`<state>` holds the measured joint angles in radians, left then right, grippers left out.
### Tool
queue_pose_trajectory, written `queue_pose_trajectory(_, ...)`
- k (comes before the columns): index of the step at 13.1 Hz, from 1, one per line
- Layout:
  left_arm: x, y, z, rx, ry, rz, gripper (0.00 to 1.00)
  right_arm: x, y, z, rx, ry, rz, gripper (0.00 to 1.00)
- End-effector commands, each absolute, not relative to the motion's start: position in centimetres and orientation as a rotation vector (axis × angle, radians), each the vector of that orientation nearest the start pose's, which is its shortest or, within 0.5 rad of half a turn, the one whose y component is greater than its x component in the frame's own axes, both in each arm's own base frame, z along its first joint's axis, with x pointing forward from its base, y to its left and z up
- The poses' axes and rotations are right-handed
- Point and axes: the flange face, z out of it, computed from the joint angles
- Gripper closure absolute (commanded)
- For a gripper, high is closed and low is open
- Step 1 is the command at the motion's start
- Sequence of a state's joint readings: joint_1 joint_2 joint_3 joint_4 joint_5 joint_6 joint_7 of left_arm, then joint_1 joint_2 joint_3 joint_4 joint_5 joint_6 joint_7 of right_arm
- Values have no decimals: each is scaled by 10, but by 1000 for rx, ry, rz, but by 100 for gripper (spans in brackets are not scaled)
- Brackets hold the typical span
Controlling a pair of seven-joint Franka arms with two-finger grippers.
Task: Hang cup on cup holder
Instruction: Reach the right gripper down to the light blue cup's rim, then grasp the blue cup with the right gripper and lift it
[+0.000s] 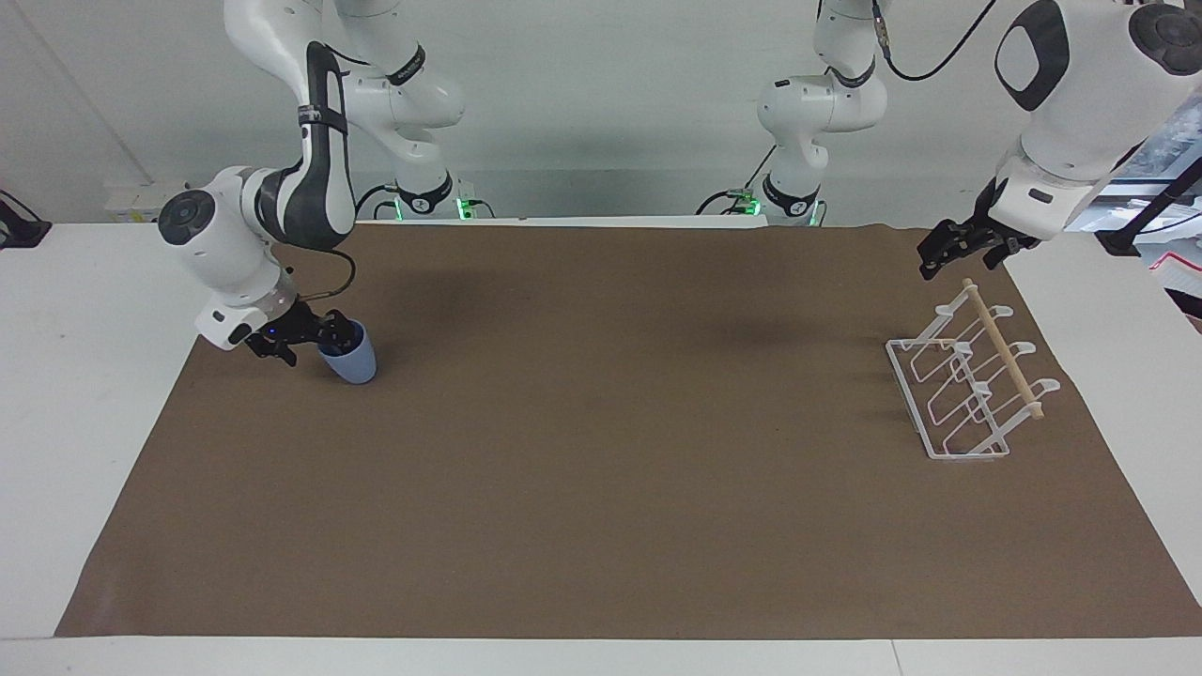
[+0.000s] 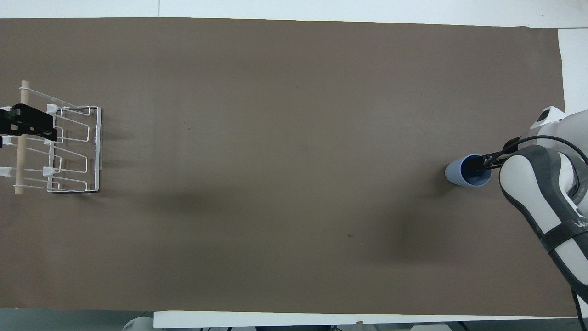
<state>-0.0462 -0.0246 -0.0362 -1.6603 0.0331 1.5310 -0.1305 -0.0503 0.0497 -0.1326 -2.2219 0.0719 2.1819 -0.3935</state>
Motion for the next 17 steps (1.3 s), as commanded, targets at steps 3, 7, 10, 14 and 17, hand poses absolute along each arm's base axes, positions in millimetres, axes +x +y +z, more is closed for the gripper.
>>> queue_pose_trajectory(3,528,-47,588,-3068,-344,170,0,506,-96,346,-3022,-368,96,94)
queue_pose_trajectory(7,525,-58,584,-3067,-411,177,0,516,-91,367,-2998,-434,121,100)
queue_pose_trajectory(10,524,-60,586,-3111,-507,195,0,537,-41,422,-2702,-296,73,100)
queue_pose_trajectory(14,512,-154,594,-2962,-1303,290,0,545,75,441,-2347,-36,55,100)
queue_pose_trajectory(17,492,-220,605,-2789,-1769,522,0,536,198,456,-2184,162,70,100)
